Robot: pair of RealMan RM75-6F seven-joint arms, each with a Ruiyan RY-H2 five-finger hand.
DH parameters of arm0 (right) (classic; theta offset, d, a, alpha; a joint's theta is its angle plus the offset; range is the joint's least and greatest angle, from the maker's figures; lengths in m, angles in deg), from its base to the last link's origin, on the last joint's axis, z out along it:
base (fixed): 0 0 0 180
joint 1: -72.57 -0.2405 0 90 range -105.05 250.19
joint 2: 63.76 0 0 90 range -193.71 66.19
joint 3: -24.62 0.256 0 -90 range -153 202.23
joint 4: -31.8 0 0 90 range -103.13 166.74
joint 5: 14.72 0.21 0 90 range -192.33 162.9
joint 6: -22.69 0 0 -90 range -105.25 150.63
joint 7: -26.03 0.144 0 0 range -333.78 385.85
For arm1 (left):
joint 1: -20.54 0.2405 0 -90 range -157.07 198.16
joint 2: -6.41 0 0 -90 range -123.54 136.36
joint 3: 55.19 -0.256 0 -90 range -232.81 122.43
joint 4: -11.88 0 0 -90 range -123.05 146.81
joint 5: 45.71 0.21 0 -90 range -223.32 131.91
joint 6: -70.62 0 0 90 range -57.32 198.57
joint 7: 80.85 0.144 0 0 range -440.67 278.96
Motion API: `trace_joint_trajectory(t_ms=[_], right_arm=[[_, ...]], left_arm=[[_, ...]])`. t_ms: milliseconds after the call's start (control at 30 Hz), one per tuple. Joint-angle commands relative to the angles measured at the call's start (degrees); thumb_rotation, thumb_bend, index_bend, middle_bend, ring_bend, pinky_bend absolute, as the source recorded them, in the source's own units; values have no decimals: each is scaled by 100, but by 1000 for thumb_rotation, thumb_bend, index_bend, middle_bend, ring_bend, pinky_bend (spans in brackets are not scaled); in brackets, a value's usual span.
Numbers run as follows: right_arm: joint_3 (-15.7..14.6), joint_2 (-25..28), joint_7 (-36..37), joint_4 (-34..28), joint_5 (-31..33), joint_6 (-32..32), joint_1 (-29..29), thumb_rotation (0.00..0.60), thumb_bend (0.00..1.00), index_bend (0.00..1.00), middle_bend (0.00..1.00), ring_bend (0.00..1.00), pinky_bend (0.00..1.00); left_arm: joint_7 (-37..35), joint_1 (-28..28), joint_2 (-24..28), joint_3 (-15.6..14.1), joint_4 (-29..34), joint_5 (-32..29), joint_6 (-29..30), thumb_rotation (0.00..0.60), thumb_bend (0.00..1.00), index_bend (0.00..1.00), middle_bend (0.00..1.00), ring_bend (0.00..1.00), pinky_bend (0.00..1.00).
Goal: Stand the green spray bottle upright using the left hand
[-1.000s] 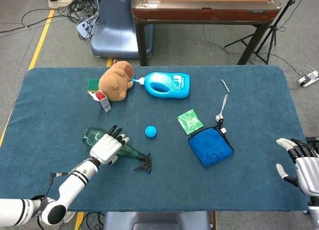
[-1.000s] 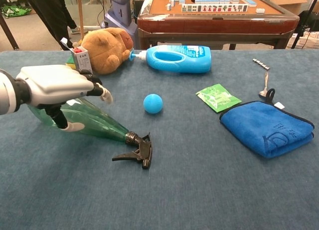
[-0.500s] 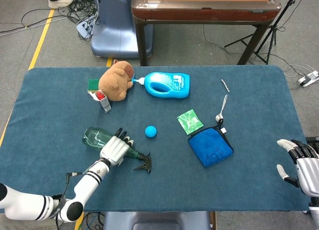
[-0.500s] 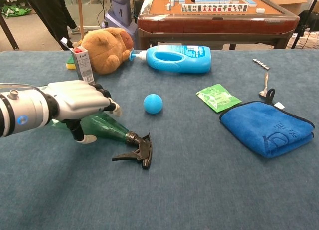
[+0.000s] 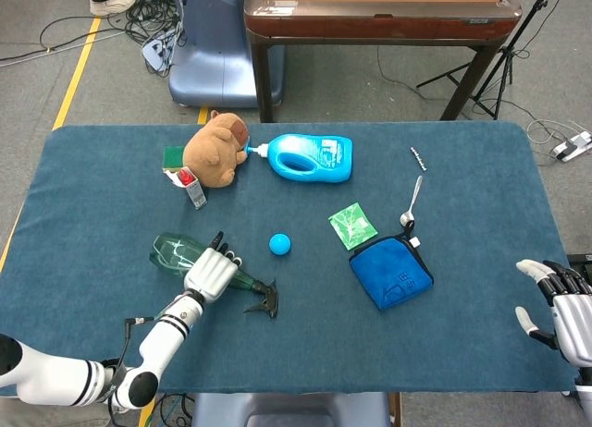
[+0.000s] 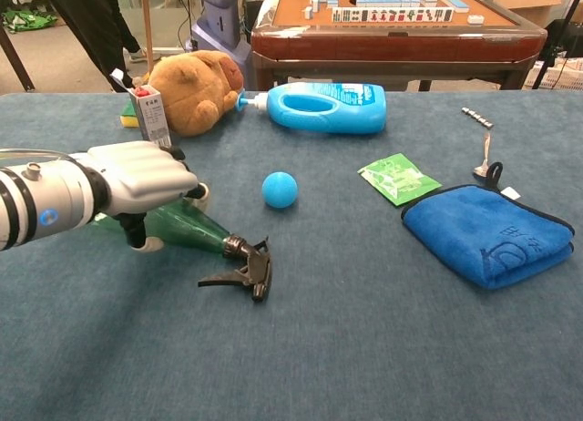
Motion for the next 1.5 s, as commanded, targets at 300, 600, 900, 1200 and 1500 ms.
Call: trace_joint_trajectory(t_ms=[300,600,900,1200,1500], right_arm=[[-2,9,-74,-64,11,33,-7,600,317,227,242,128,193],[17,11,-149,-118,8,50,-34,600,317,227,242,128,193],[15,18,-183,-146,3,40,-30,600,317,226,242,128,193],[10,46,-223,-182,23,26,-8,600,317,227,242,128,193],[32,42,-273,-218,28,42,-32,600,317,227,242,128,193]], left_arm=[[-2512,612,787,517,199,1189,-96,600,348,468,460,276,18],[-5773,1292,1438,1134,184,2244,-466,600,343,449,459,279,70],[-8631,1730,1085,1582,-498,2727,-557,600,333,406,431,240,70],[-9964,1935,439,1880,-1389,2618,-546,600,301,378,395,205,71],[-10307,2135,-253,1866,-2270,3035,40,600,272,378,390,204,71]])
